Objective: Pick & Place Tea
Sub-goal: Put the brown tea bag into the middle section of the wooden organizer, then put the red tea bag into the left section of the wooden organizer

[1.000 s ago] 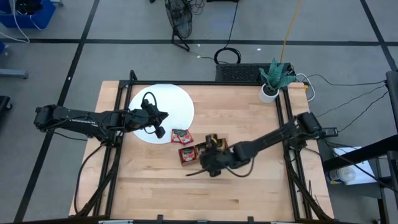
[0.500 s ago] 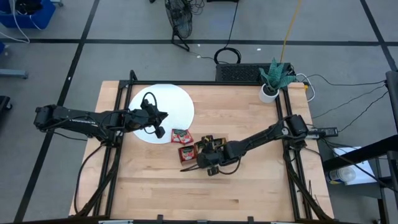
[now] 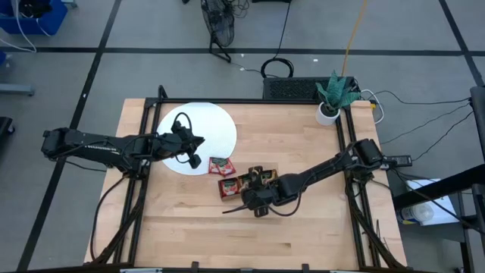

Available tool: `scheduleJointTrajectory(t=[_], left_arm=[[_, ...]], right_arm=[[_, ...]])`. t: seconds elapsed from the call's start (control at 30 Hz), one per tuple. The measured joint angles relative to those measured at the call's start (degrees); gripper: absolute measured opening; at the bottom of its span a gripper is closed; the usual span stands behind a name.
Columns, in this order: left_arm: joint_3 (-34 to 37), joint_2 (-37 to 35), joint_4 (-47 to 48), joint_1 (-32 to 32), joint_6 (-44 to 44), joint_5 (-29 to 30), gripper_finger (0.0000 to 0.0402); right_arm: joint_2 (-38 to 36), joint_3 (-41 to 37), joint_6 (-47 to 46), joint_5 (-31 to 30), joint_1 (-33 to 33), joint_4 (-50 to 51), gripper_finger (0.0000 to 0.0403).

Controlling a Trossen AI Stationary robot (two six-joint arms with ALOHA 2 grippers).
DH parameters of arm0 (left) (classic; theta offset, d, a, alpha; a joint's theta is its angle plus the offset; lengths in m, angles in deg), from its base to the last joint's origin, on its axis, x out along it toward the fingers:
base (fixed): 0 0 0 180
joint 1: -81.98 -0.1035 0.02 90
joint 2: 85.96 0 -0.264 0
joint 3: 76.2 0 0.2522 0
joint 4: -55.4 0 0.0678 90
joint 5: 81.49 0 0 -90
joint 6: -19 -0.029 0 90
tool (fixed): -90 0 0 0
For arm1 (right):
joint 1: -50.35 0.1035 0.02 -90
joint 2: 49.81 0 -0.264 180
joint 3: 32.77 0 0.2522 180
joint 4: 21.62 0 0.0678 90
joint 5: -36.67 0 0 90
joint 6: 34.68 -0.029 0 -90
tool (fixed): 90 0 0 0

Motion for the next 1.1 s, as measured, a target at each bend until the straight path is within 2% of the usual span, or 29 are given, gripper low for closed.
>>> scheduleJointTrajectory(t=[0.27, 0.37, 0.5, 0.63, 0.87, 1.0, 1.1], left_arm=[[0.0, 0.0, 2.4, 0.0, 0.0, -0.1, 0.0037], [0.0, 0.5, 7.3, 0.0, 1.5, -2.0, 0.0037], [0.0, 5.4, 9.0, 0.0, 3.3, -6.1, 0.0047], [0.0, 14.1, 4.1, 0.0, 1.5, -11.5, 0.0098], [0.0, 29.2, -6.1, 2.4, -15.4, -6.4, 0.0216], [0.0, 33.8, -9.9, 3.2, -19.1, -6.0, 0.0258], [0.0, 34.5, -9.6, 3.4, -19.7, -6.1, 0.0275]], right_arm=[[-1.6, 0.0, 0.7, -1.2, 0.6, -0.2, 0.0000], [-5.1, 0.0, 2.0, -5.9, 2.0, -0.8, 0.0000], [-10.2, 0.0, 3.7, -12.2, 3.0, -1.7, 0.0001], [-14.7, 0.0, 5.2, -14.0, 1.9, -1.9, 0.0024], [-20.0, -6.2, 5.2, -13.7, -1.1, -7.1, 0.0101], [-21.6, -12.2, 5.8, -13.7, -3.0, -12.7, 0.0131], [-22.3, -15.6, 7.4, -13.7, -4.5, -17.0, 0.0146]])
